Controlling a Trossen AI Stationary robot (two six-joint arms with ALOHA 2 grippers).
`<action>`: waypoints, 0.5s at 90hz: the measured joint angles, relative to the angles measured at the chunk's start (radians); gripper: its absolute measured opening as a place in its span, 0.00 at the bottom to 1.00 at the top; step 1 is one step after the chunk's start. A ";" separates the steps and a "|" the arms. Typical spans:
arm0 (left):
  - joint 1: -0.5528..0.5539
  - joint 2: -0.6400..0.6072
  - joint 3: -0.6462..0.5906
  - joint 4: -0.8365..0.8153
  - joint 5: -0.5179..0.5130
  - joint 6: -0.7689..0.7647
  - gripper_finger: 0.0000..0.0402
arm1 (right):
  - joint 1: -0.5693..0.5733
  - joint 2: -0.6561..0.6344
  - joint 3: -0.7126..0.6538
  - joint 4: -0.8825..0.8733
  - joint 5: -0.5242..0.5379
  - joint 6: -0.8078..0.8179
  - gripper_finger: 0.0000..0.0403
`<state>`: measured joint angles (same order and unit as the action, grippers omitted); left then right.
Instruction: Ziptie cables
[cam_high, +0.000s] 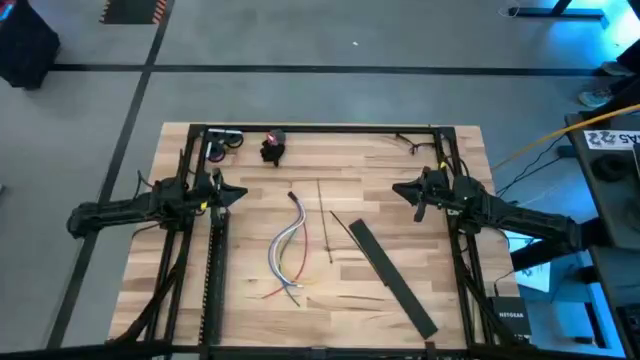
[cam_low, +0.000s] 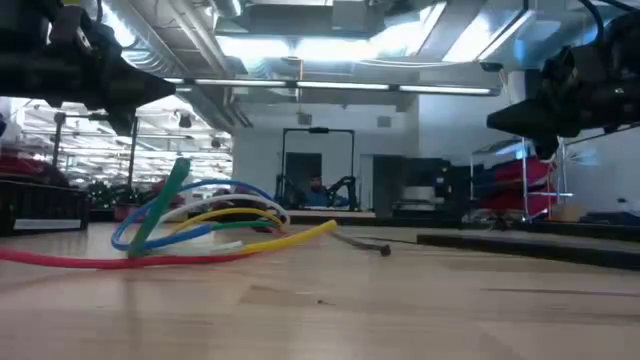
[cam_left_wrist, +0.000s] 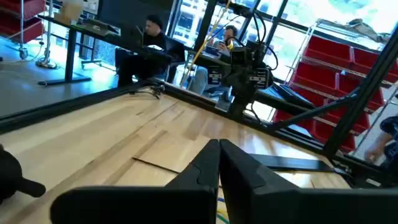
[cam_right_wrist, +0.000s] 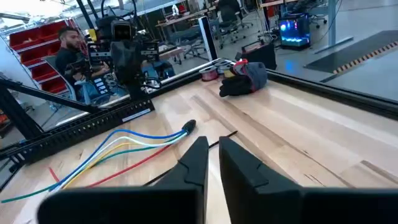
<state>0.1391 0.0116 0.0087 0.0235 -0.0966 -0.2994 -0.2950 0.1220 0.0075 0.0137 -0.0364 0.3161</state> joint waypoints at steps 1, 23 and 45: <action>0.000 0.000 0.000 0.000 0.000 0.000 0.01 | 0.000 0.000 0.000 0.000 0.000 0.000 0.08; 0.000 0.000 0.000 0.000 0.000 0.000 0.01 | 0.000 0.000 0.000 0.000 0.000 0.000 0.08; 0.000 0.000 0.000 0.000 0.000 0.000 0.01 | 0.000 0.000 0.000 0.000 0.000 0.000 0.08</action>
<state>0.1390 0.0119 0.0086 0.0235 -0.0966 -0.2993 -0.2949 0.1219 0.0074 0.0139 -0.0364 0.3161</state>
